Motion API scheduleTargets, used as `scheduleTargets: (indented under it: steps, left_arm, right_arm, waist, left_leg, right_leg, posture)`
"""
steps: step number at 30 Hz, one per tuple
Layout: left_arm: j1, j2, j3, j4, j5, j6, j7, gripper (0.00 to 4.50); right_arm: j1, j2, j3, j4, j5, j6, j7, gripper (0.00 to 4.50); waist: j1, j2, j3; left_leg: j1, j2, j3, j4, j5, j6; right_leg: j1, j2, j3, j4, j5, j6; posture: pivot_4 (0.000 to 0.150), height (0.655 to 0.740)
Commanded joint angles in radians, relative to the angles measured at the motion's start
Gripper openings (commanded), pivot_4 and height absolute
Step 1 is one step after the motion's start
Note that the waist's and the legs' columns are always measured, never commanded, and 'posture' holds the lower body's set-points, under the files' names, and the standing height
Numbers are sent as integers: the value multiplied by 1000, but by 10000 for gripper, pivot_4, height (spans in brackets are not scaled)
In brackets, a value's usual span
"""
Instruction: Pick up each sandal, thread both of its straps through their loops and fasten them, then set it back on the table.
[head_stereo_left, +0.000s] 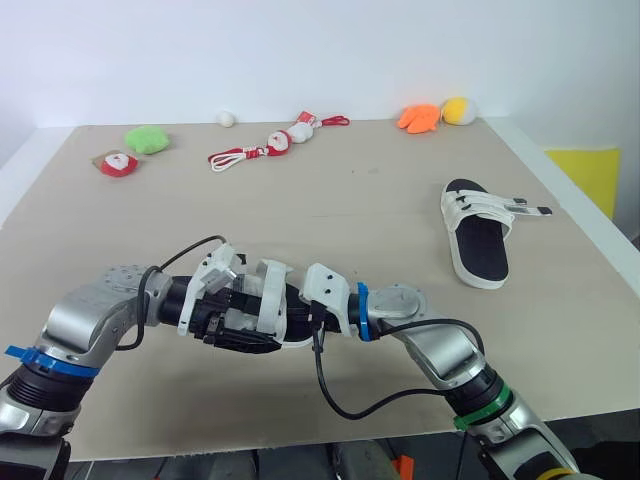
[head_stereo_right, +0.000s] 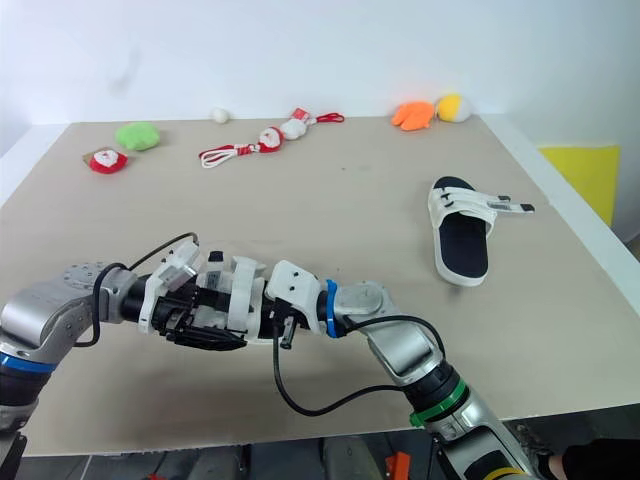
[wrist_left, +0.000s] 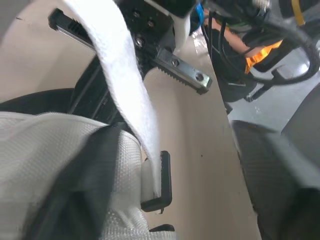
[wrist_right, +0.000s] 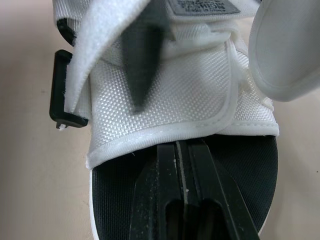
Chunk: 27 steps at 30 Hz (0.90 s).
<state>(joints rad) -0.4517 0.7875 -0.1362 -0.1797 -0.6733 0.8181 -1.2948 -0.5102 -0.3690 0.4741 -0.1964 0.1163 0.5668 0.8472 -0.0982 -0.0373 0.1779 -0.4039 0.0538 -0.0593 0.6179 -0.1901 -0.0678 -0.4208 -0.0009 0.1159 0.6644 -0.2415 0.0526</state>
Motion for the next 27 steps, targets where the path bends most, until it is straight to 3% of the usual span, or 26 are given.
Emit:
scheduleTargets:
  steps: [1, 7, 8, 12, 16, 18, 19, 27]
  left_arm:
    - [-42, -34, 50, 41, -34, 48, 51, 44707]
    - [-122, -100, 97, 110, -77, 117, 121, 44707]
    - [-125, -101, 93, 114, -73, 116, 122, 39486]
    - [-128, -97, 81, 114, -69, 117, 108, 29083]
    - [-130, -94, 78, 110, -69, 118, 102, 11349]
    - [-121, -78, 65, 98, -55, 106, 88, 8135]
    - [-116, -71, 59, 92, -49, 101, 81, 1843]
    - [-49, -1, -14, 33, 31, 17, 15, 514]
  right_arm:
    - [18, -10, 28, 31, -24, 27, -2, 0]
    - [13, -5, 29, 36, -26, 26, -4, 0]
    - [13, -4, 29, 37, -27, 25, -4, 0]
    - [13, -4, 27, 40, -28, 23, -6, 0]
    - [12, -2, 26, 42, -29, 20, -7, 0]
    - [11, -3, 26, 43, -29, 19, -7, 0]
    - [11, -3, 25, 43, -29, 19, -7, 0]
    - [13, -4, 25, 43, -29, 18, -5, 0]
  waist:
    - [0, 0, 0]
    - [0, 0, 0]
    - [-1, 0, 0]
    - [-1, 0, 0]
    - [-1, 0, 0]
    - [-1, 0, 0]
    - [-1, 0, 0]
    - [-2, 0, 0]
  left_leg:
    - [0, 0, 0, 0, 0, 0]
    - [0, 0, -1, 0, 0, 0]
    - [-1, 0, -1, 0, 0, 0]
    - [-1, 0, -1, -1, 0, 0]
    - [-1, 0, -1, -1, 0, 0]
    - [-1, 0, -1, -1, 0, 0]
    - [-1, 0, -1, -1, 0, 0]
    - [-1, 0, -1, -1, 0, 0]
  right_leg:
    - [0, 0, 0, 0, 0, 0]
    - [0, 0, 0, 0, 1, 1]
    - [0, 0, 0, 0, 0, 1]
    - [-1, 1, 0, 0, 0, 1]
    - [0, 1, 0, 0, 1, 1]
    - [0, 1, 0, 0, 1, 1]
    - [-1, 1, 0, 0, 0, 1]
    - [-1, 1, 0, 0, 0, 1]
  posture:
    - [1500, 7400]
    - [1500, 7400]
    - [1500, 7400]
    - [1500, 7400]
    - [1500, 7400]
    - [1500, 7400]
    - [1500, 7400]
    - [1500, 7400]
